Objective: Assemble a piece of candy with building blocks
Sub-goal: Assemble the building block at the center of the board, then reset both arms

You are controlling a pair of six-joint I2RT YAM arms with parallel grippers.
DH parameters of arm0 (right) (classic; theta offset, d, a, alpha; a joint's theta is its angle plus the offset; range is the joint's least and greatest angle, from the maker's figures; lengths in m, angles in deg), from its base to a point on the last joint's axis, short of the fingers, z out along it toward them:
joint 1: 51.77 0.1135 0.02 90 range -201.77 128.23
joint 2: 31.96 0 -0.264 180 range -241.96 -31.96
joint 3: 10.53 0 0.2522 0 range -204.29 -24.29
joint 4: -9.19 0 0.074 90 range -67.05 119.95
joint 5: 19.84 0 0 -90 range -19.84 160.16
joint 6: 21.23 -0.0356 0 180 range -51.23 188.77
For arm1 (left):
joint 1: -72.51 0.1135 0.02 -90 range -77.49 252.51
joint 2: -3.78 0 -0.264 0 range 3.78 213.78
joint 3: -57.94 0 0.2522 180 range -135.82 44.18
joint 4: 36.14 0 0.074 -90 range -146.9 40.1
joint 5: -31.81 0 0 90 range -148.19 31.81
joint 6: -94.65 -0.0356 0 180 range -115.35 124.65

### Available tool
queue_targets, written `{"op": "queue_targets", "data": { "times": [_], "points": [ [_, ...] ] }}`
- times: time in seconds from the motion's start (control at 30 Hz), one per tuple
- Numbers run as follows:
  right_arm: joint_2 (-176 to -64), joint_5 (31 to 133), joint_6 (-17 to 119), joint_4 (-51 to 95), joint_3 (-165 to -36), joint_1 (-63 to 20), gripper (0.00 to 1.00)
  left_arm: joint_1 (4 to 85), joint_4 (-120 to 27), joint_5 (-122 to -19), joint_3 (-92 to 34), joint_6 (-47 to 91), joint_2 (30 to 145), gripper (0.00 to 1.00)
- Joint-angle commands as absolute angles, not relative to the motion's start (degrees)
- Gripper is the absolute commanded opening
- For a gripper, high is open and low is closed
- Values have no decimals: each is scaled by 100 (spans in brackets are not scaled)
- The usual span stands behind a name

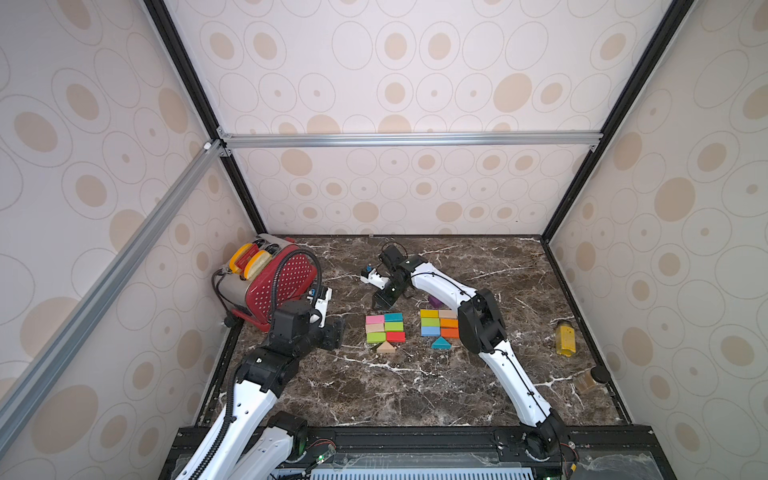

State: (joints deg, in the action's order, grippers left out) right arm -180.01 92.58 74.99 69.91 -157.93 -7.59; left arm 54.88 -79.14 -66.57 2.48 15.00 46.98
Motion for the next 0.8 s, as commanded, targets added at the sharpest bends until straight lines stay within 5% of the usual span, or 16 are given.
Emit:
{"op": "queue_targets", "data": {
  "times": [0.0, 0.3, 0.43, 0.77],
  "points": [
    [-17637, 9374, 7440, 6894, -15910, -757, 54, 5517, -7873, -6570, 226, 1428, 4689, 71],
    [-16357, 9215, 6900, 5746, -14749, -989, 60, 5512, -7968, -5905, 108, 1493, 4527, 79],
    [-14809, 8746, 6723, 4480, -12804, -1138, 63, 5515, -7792, -5041, -12, 2133, 4445, 99],
    [-10351, 5771, 6578, 1206, -6877, -2012, 75, 5533, -4163, -2970, 1681, 1517, 5017, 99]
  ]
}}
